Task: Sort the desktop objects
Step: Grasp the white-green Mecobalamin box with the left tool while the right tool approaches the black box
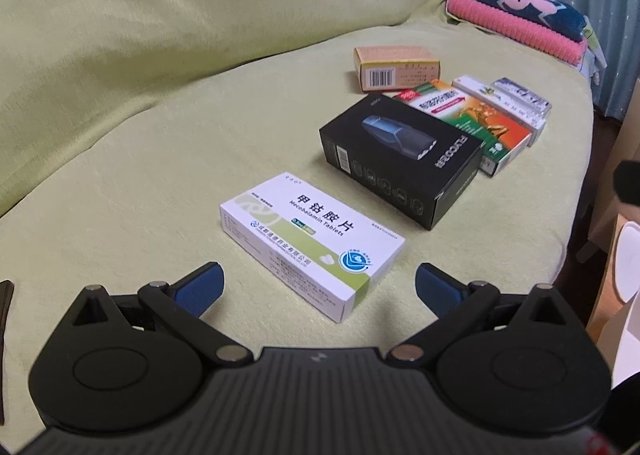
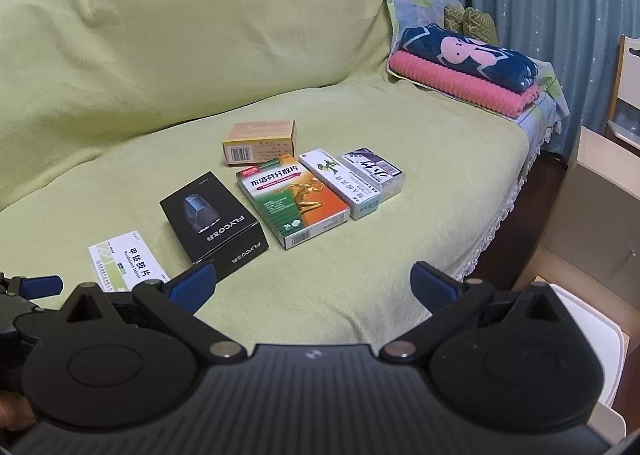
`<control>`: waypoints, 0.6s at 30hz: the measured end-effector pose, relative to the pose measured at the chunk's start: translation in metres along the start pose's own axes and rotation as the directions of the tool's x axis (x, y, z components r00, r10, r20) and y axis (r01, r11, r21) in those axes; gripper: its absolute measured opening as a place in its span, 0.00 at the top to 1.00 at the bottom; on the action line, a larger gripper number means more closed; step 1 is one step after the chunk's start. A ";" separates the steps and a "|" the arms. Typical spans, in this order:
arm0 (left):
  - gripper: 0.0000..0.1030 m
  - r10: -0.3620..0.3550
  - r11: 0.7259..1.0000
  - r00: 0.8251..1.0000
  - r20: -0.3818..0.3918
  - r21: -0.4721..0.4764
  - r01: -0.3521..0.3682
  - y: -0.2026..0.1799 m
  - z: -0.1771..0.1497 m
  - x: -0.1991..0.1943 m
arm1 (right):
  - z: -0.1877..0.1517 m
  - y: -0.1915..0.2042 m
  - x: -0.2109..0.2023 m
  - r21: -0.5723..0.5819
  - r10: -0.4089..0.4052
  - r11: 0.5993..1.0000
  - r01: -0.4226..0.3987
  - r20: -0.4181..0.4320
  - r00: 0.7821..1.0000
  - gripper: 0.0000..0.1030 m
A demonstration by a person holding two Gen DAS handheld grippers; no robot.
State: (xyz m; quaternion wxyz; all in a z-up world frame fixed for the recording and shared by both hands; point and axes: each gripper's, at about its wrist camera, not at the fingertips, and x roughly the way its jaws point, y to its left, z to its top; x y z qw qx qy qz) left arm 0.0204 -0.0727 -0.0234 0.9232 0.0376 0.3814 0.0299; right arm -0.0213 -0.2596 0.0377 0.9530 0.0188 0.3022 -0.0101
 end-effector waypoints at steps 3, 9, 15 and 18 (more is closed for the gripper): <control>0.00 0.011 1.000 1.000 -0.005 0.005 -0.011 -0.002 -0.002 0.007 | -0.001 0.000 0.004 0.000 0.007 1.000 -0.007 -0.010 1.000 0.01; 0.00 0.028 0.999 1.000 0.004 0.015 -0.028 -0.007 -0.002 0.016 | -0.002 0.001 0.013 0.000 0.022 1.000 -0.022 -0.031 0.999 0.01; 0.00 0.035 0.999 0.999 -0.002 0.019 -0.035 -0.012 -0.002 0.027 | -0.004 0.001 0.022 0.001 0.036 0.999 -0.036 -0.052 0.998 0.01; 0.00 0.034 0.999 0.999 -0.008 0.018 -0.034 -0.014 -0.003 0.031 | -0.003 0.002 0.026 0.001 0.043 0.999 -0.043 -0.065 0.997 0.00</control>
